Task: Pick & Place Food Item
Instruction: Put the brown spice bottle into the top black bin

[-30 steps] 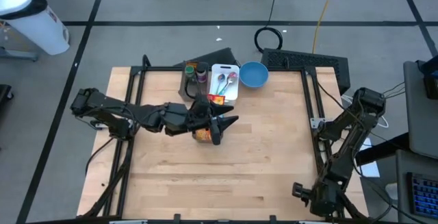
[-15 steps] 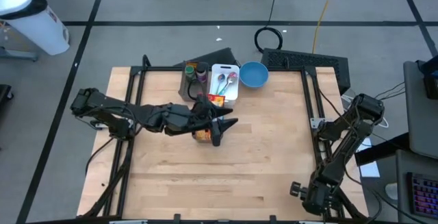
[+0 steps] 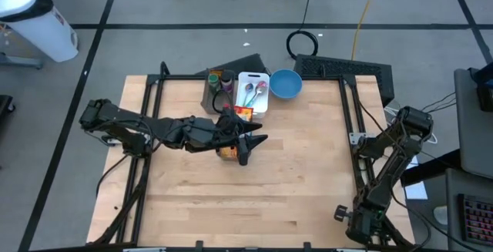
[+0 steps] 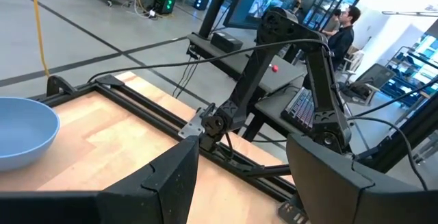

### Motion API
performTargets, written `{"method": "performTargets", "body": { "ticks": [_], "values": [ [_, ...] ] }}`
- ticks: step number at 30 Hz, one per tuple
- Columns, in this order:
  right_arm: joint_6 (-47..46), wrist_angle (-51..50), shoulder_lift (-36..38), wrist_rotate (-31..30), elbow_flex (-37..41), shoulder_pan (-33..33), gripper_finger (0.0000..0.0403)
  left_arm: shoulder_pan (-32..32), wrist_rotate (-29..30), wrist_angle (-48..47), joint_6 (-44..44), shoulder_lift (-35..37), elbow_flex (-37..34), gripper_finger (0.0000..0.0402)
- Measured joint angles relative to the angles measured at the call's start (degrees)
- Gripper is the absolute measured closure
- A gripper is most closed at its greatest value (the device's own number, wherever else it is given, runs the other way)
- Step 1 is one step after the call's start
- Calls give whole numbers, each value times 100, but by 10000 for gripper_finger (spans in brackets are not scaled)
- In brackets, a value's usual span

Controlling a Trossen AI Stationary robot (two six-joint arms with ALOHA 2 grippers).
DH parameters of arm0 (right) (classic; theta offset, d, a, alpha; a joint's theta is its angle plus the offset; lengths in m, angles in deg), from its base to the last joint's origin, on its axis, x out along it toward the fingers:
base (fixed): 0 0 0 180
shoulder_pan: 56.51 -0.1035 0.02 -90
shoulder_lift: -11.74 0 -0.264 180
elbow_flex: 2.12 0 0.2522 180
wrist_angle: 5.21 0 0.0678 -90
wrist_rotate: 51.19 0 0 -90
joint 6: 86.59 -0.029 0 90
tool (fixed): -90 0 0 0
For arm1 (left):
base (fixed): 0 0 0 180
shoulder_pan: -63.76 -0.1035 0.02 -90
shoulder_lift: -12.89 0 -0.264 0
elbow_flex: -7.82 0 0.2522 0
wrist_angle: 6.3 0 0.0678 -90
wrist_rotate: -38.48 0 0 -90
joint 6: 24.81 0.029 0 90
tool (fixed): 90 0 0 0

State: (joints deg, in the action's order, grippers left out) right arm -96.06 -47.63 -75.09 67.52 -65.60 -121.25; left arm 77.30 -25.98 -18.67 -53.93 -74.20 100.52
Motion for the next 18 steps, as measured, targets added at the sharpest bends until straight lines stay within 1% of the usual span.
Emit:
{"method": "performTargets", "body": {
  "ticks": [7, 13, 18],
  "values": [
    [29, -426, -8, -251, -15, -58, 381, -7, 2, 0, 11, 0, 0, 172],
    [330, -922, -33, -1076, -15, -57, 387, -7, 2, 2, 11, 0, 0, 172],
    [342, -1427, -114, -1781, 7, 80, 387, -7, 2, 2, 11, 0, 0, 172]
  ]
}}
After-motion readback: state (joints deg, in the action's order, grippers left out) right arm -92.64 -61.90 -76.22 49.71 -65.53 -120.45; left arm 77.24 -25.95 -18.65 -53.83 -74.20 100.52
